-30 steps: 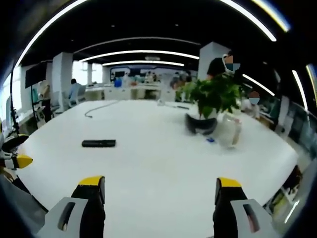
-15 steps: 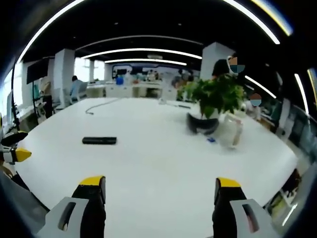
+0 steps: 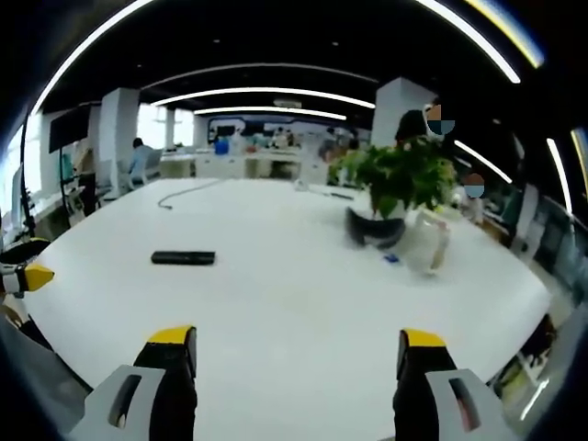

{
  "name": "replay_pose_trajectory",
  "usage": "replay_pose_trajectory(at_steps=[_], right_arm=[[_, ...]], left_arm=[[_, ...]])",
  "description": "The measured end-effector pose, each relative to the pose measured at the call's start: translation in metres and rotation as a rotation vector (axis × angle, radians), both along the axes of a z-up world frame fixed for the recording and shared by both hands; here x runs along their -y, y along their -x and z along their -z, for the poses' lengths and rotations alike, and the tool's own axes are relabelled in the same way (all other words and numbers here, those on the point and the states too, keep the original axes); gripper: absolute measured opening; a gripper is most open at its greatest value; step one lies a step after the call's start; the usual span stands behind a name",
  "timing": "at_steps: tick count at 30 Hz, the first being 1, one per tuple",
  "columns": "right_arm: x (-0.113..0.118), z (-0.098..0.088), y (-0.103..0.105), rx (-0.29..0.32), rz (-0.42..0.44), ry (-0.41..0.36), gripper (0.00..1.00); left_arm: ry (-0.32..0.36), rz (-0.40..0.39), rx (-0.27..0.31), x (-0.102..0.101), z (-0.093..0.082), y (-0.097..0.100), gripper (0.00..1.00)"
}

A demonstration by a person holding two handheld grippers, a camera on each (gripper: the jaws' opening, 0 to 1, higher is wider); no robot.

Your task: Press the specified remote control buttons in sequence, fully releasing each button before pressing the next.

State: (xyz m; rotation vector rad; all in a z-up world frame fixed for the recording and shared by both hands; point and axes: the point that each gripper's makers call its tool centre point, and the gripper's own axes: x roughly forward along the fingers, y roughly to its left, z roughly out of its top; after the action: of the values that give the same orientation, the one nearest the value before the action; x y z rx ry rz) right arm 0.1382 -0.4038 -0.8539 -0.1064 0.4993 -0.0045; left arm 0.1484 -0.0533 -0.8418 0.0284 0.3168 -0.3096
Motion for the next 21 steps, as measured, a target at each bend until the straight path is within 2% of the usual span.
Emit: replay_pose_trajectory(at_steps=[3, 21], right_arm=[[0.0, 0.0001, 0.0004, -0.002, -0.001, 0.002, 0.89], [0.0, -0.0004, 0.0026, 0.003, -0.005, 0.007, 0.89]], left_arm=[[-0.006, -0.001, -0.015, -0.0003, 0.0029, 0.0008, 1.0], [-0.024, 0.007, -0.016, 0.0015, 0.0038, 0.0047, 1.0]])
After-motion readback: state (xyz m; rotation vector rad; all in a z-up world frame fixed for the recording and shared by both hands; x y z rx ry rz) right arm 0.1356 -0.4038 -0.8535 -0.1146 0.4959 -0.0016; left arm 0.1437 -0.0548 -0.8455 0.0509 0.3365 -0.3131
